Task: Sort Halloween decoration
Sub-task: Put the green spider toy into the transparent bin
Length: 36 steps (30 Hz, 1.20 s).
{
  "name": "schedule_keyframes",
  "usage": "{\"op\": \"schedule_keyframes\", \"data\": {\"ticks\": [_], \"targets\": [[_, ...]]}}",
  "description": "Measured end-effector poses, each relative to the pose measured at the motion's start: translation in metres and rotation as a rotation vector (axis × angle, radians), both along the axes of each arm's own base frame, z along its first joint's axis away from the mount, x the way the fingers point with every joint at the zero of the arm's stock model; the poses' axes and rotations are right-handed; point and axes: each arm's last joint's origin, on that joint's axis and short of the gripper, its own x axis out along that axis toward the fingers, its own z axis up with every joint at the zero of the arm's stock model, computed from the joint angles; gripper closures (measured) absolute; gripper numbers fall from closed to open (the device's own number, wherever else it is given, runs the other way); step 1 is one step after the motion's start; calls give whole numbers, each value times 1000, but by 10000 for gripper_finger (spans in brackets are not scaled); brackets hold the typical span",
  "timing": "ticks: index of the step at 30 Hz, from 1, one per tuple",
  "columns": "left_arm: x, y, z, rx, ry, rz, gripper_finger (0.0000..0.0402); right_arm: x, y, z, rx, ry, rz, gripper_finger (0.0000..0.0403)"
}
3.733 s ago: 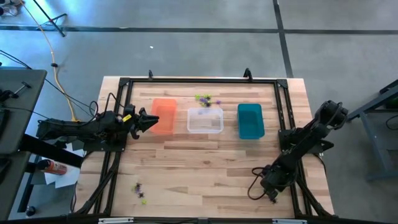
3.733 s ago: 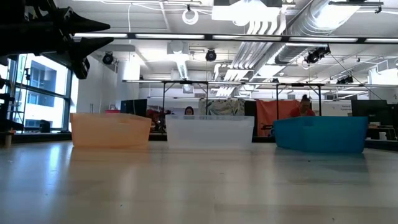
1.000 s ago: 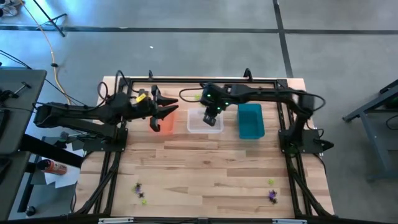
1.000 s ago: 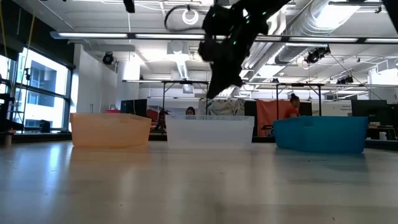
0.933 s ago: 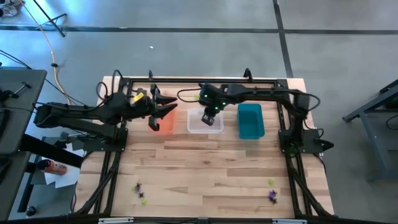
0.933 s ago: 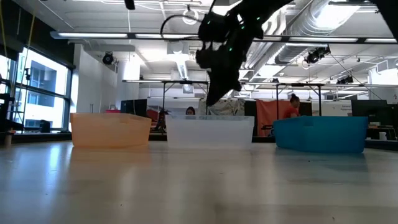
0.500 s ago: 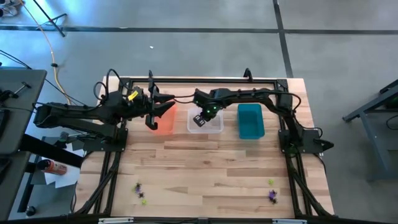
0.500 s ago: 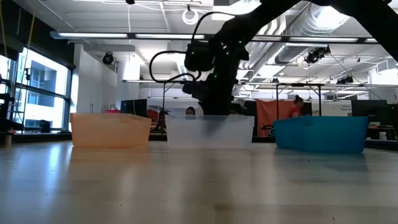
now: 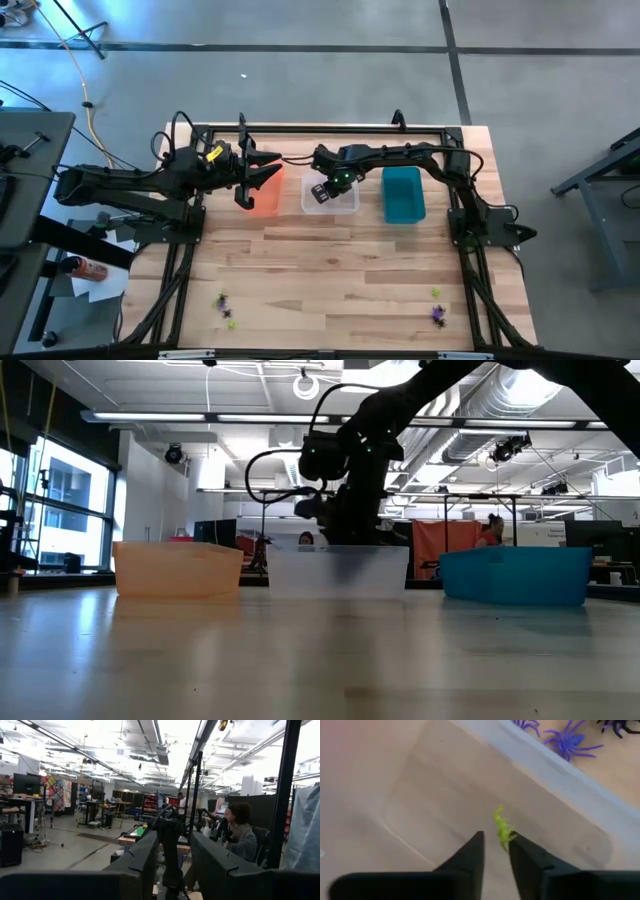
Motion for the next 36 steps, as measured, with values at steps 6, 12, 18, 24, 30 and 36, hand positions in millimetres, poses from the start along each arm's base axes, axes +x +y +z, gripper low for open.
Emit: {"op": "schedule_keyframes", "data": {"ticks": [6, 12, 18, 24, 30, 36], "targets": [[0, 0, 0, -49, -6, -18, 296, -1, 2, 6, 24, -31, 95, 212], [0, 0, 0, -40, -3, -14, 296, -6, 3, 33, 8, -94, 128, 169], [0, 0, 0, -3, 2, -1, 296, -18, 10, 72, -23, -180, 178, 167], [1, -1, -3, -7, 31, -45, 296, -51, 36, 143, -295, -268, 219, 167], [4, -1, -15, -99, 157, -76, 296, -98, 55, 175, -453, -355, 161, 167], [8, -15, -14, -275, 661, -242, 296, -140, 60, 173, -473, -383, 21, 167]]}}
